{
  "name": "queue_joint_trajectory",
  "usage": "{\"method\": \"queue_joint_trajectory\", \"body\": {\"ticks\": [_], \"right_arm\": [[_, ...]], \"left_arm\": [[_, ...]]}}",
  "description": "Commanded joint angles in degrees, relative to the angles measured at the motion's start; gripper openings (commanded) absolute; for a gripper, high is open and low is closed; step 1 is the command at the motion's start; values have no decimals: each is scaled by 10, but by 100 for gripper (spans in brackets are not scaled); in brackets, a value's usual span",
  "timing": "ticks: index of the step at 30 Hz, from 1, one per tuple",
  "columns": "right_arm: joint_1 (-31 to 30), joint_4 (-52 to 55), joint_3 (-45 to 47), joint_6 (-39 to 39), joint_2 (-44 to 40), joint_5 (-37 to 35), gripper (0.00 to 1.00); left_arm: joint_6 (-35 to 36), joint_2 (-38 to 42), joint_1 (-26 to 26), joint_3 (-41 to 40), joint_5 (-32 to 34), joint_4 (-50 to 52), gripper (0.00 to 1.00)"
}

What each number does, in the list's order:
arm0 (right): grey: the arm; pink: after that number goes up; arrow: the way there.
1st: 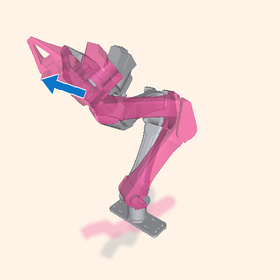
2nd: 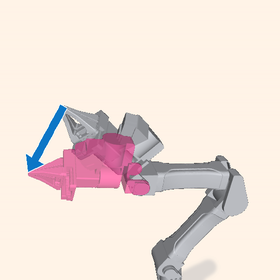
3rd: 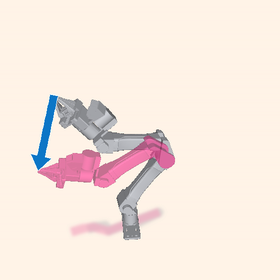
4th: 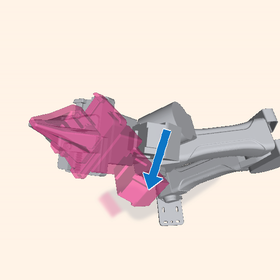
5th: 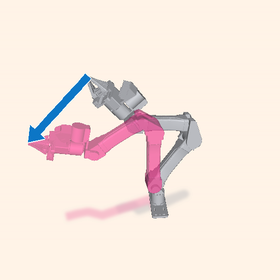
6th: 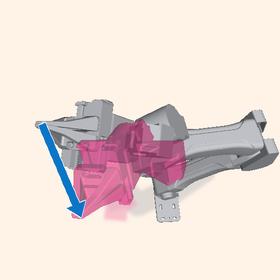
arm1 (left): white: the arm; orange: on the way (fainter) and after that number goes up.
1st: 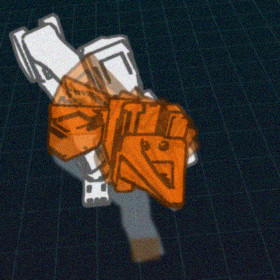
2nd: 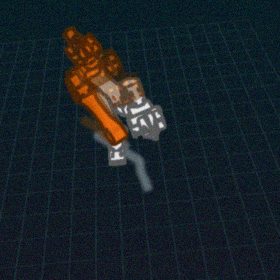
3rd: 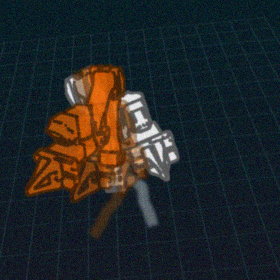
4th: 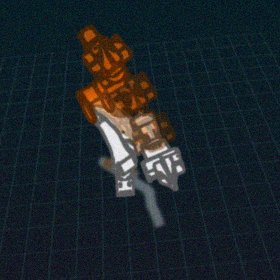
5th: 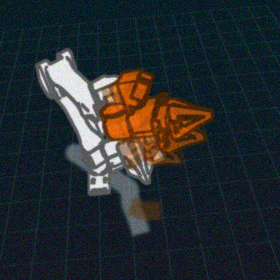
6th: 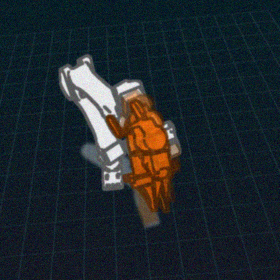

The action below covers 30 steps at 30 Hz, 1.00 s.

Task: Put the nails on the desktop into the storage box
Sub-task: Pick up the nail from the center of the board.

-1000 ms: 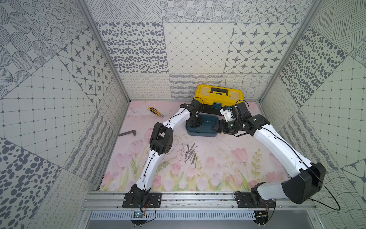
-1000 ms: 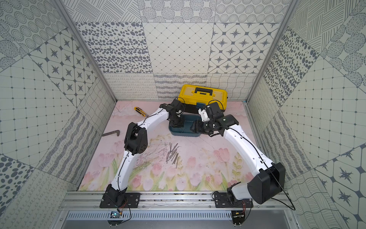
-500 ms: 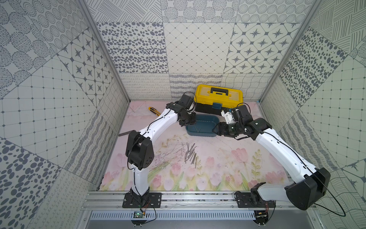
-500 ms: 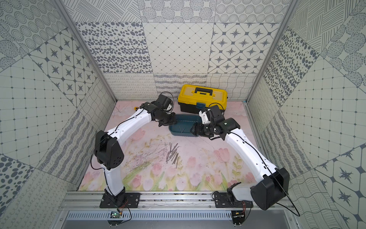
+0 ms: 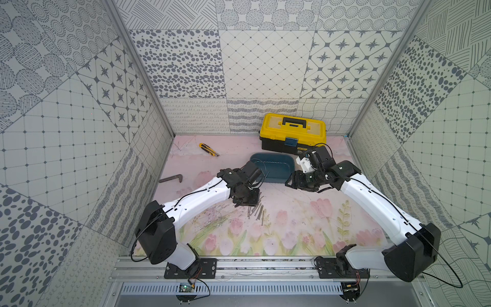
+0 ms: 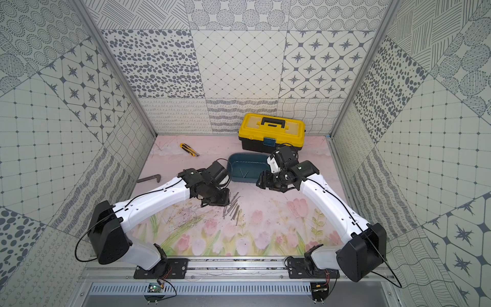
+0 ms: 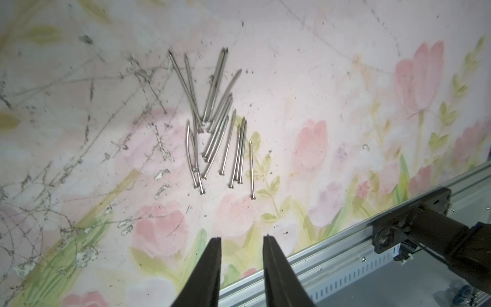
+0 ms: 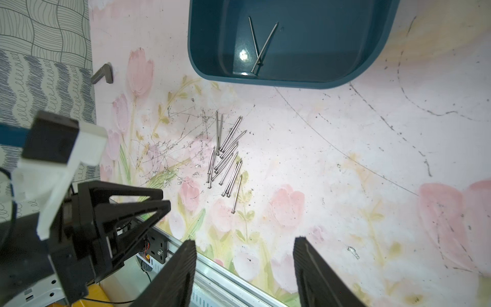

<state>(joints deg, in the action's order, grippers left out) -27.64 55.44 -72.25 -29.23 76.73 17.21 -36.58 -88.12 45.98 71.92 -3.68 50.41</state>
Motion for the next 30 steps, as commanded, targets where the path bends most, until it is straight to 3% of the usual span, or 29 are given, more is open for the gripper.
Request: {"method": "queue_joint_trajectory", "body": {"ticks": [1, 6, 13, 30], "right_arm": [[0, 29, 9, 19, -22, -19, 63], [1, 37, 44, 24, -75, -30, 63], [2, 37, 97, 30, -161, -25, 65], [6, 79, 95, 36, -211, -47, 65]], "left_arm": [[-141, -28, 107, 2, 110, 73, 33], [-198, -80, 174, 20, 136, 89, 36], [-193, -120, 194, 26, 155, 77, 49], [-190, -205, 190, 22, 161, -18, 43]]}}
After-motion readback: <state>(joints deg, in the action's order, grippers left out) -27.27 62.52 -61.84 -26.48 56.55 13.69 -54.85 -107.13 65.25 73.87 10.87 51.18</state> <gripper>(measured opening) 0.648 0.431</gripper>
